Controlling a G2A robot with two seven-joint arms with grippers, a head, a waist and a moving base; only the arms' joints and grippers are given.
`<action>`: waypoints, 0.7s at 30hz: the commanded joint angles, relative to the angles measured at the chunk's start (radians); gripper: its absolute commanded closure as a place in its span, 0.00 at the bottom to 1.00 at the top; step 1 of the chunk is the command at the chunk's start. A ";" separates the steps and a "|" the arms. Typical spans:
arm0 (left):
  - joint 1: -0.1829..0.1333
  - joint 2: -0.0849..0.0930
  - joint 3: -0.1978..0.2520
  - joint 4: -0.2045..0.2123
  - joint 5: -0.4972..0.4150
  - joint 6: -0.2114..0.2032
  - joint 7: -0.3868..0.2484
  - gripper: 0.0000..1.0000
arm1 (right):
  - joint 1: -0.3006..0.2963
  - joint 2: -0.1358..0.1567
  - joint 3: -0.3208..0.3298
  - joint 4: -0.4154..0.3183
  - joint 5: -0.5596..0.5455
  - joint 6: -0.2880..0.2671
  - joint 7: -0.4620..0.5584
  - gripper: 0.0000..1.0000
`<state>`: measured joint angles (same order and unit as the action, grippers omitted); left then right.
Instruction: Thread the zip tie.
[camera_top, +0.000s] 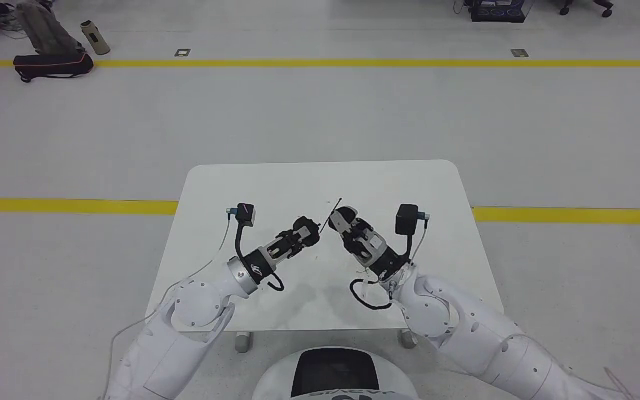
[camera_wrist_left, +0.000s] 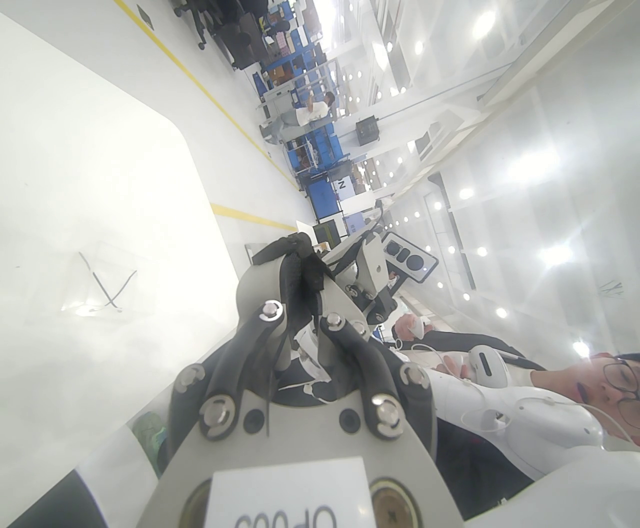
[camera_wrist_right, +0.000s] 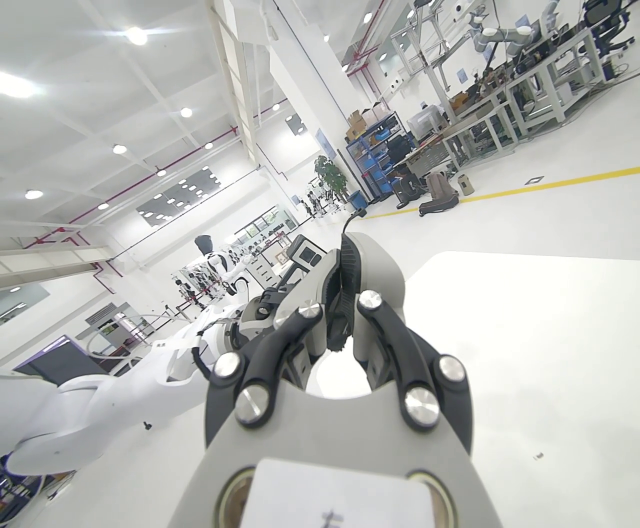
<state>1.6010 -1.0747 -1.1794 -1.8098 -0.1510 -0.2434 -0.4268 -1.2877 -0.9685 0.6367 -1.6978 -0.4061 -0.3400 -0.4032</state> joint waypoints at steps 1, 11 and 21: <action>0.000 0.000 0.000 0.000 0.000 0.000 0.000 1.00 | 0.000 0.000 0.000 0.000 0.000 0.000 0.000 1.00; -0.002 0.002 -0.003 -0.012 0.025 0.020 0.000 1.00 | -0.012 0.003 0.033 0.004 -0.112 0.000 -0.055 1.00; 0.055 0.018 -0.051 -0.114 0.098 0.076 -0.016 1.00 | -0.043 0.030 0.044 -0.005 -0.234 0.000 -0.223 1.00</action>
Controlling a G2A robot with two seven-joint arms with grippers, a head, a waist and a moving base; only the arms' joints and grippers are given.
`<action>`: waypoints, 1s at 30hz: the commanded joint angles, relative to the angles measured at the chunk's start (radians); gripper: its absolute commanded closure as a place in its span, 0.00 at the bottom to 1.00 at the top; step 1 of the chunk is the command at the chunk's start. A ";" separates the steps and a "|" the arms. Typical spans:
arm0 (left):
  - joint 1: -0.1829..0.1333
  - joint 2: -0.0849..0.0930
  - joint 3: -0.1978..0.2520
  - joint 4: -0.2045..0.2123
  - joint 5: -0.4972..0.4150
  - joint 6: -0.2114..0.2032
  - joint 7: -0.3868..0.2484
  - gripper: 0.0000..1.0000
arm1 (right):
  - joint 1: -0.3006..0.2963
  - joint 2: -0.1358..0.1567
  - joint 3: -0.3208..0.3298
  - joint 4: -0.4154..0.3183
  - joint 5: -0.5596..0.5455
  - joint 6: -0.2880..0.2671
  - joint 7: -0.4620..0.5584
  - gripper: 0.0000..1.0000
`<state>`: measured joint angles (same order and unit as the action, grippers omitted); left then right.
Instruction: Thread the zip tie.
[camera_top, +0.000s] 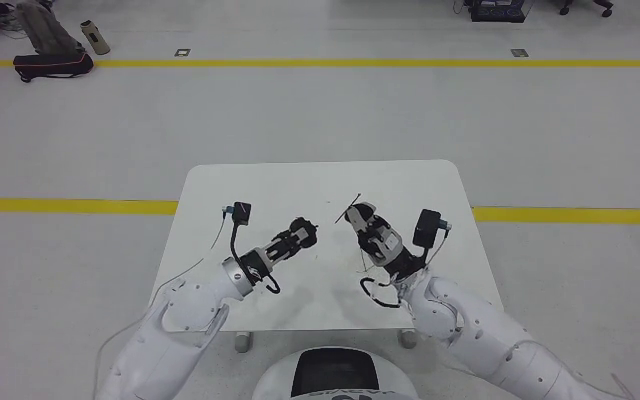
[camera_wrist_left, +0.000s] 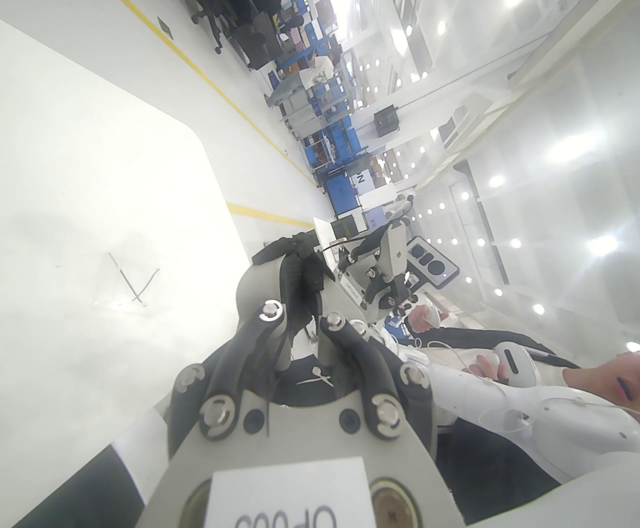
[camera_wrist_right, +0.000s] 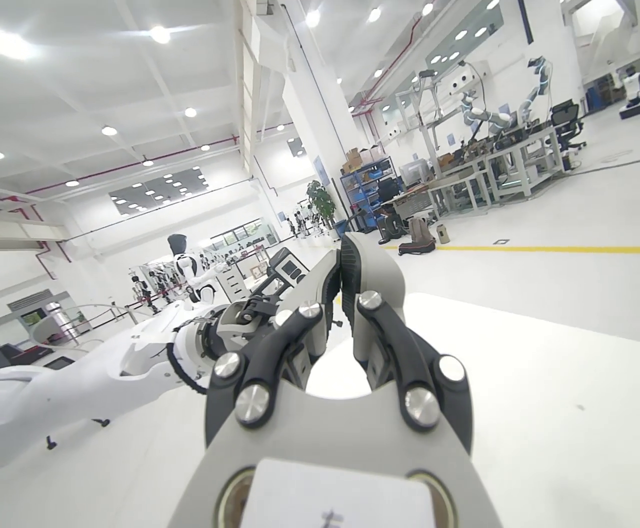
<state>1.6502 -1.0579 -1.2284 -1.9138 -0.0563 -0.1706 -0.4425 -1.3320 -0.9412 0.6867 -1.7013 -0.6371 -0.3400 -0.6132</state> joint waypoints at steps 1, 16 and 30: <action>0.012 0.002 -0.002 -0.022 0.008 0.007 -0.001 1.00 | 0.007 0.005 -0.015 -0.002 -0.011 0.000 -0.031 1.00; 0.012 -0.001 0.013 -0.045 0.054 0.040 0.061 1.00 | 0.081 0.019 -0.110 0.015 -0.023 0.000 -0.145 1.00; 0.028 -0.002 -0.008 -0.080 -0.028 0.179 0.095 1.00 | 0.085 -0.010 -0.144 0.050 -0.104 0.000 -0.229 1.00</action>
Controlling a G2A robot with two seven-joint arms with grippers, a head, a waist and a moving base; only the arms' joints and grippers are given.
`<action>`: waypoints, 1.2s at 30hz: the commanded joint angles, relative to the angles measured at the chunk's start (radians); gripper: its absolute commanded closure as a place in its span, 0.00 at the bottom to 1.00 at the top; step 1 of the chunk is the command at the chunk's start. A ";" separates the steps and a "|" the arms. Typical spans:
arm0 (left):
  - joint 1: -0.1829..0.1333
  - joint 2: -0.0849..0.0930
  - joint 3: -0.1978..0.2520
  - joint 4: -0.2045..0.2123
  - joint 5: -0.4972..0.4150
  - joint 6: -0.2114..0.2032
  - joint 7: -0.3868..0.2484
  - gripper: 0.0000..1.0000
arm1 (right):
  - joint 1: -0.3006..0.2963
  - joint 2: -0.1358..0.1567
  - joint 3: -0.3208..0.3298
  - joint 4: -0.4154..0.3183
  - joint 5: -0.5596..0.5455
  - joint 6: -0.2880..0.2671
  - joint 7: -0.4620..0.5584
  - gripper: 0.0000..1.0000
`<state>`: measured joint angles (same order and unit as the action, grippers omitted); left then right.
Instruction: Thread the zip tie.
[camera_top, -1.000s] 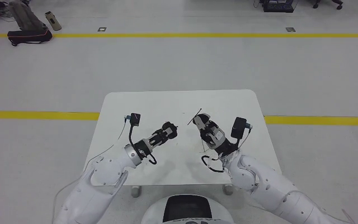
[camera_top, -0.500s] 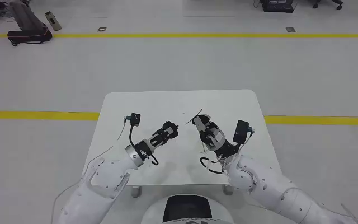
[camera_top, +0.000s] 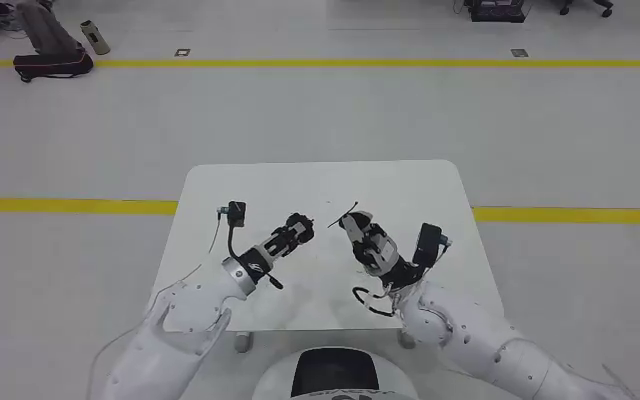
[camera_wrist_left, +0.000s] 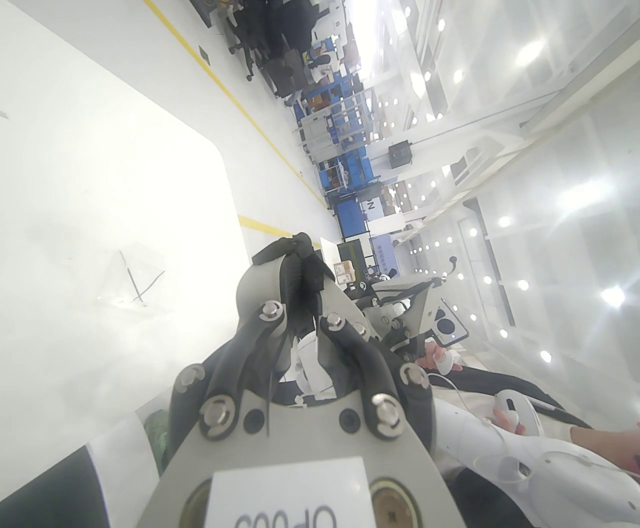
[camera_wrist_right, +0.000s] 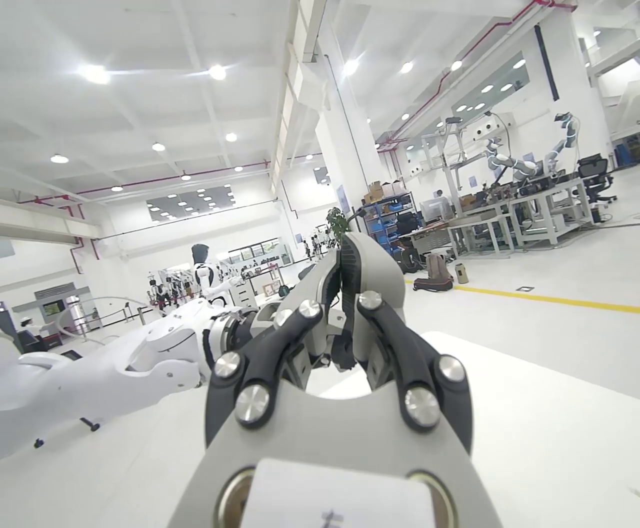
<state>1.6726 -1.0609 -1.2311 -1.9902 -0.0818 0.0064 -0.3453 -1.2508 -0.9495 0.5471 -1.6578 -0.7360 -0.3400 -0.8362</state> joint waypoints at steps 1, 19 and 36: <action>0.013 0.002 -0.015 -0.010 -0.007 0.003 -0.006 1.00 | 0.010 -0.004 -0.011 0.014 -0.011 0.000 -0.014 1.00; 0.089 0.011 -0.053 -0.042 -0.047 -0.046 -0.038 1.00 | 0.059 -0.018 -0.072 0.060 -0.015 0.000 -0.088 1.00; 0.089 0.011 -0.053 -0.042 -0.047 -0.046 -0.038 1.00 | 0.062 -0.078 -0.069 0.118 -0.067 0.000 -0.066 1.00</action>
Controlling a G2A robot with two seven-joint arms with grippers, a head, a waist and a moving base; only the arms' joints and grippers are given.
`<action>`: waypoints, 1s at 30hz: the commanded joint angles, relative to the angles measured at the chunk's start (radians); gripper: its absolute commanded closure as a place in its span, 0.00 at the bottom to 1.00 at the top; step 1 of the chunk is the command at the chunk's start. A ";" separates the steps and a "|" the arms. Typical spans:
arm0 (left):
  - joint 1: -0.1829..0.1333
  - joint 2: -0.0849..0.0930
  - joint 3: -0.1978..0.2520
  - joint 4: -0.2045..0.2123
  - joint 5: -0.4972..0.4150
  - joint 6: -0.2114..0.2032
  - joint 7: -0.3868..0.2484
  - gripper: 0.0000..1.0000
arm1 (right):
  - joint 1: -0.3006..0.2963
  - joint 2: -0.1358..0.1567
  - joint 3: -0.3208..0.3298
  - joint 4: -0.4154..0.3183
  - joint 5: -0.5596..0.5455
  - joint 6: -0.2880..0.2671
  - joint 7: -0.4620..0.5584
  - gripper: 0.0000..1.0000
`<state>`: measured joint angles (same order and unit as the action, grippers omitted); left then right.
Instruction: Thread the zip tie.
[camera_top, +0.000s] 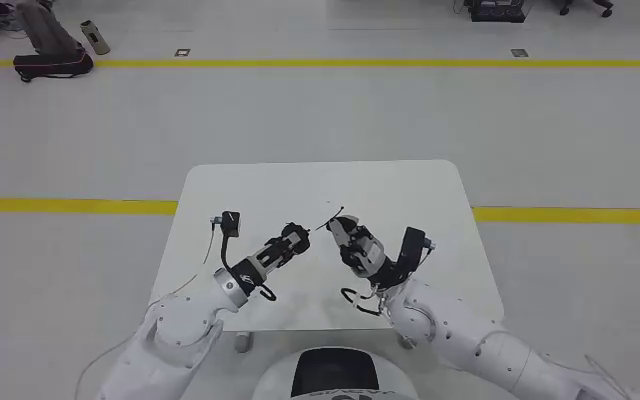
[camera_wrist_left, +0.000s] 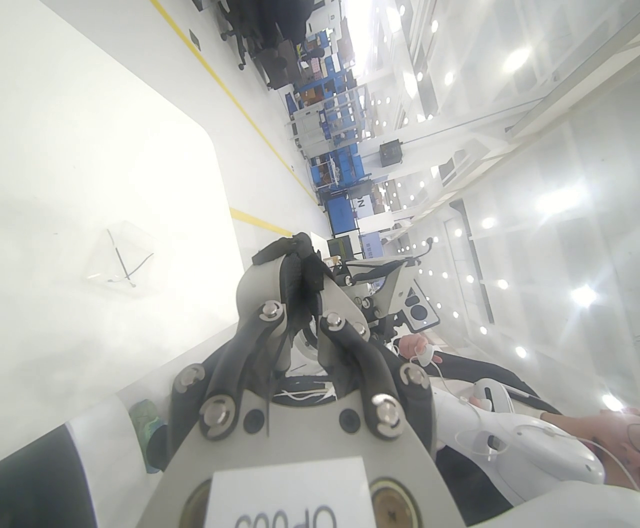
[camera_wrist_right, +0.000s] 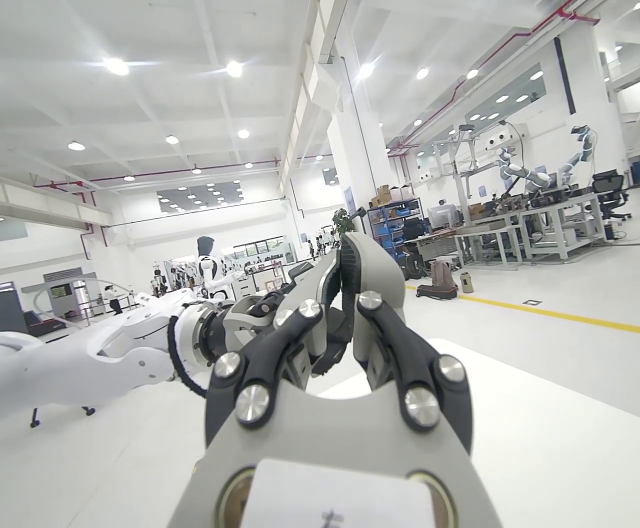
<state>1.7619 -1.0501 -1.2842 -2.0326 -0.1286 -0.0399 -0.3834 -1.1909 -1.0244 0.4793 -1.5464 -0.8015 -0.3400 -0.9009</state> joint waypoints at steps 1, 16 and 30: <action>0.000 0.000 0.000 0.000 0.000 0.000 0.000 1.00 | 0.004 -0.006 -0.002 0.010 -0.003 0.000 -0.003 1.00; 0.000 0.000 0.000 0.000 0.000 0.000 0.000 1.00 | 0.015 -0.037 -0.010 0.050 0.002 0.000 0.001 1.00; 0.000 0.000 0.000 0.000 0.000 0.000 0.000 1.00 | 0.017 -0.049 -0.011 0.056 0.001 0.000 0.021 1.00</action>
<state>1.7619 -1.0501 -1.2842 -2.0326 -0.1286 -0.0399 -0.3834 -1.1736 -1.0730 0.4679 -1.4910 -0.8000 -0.3400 -0.8808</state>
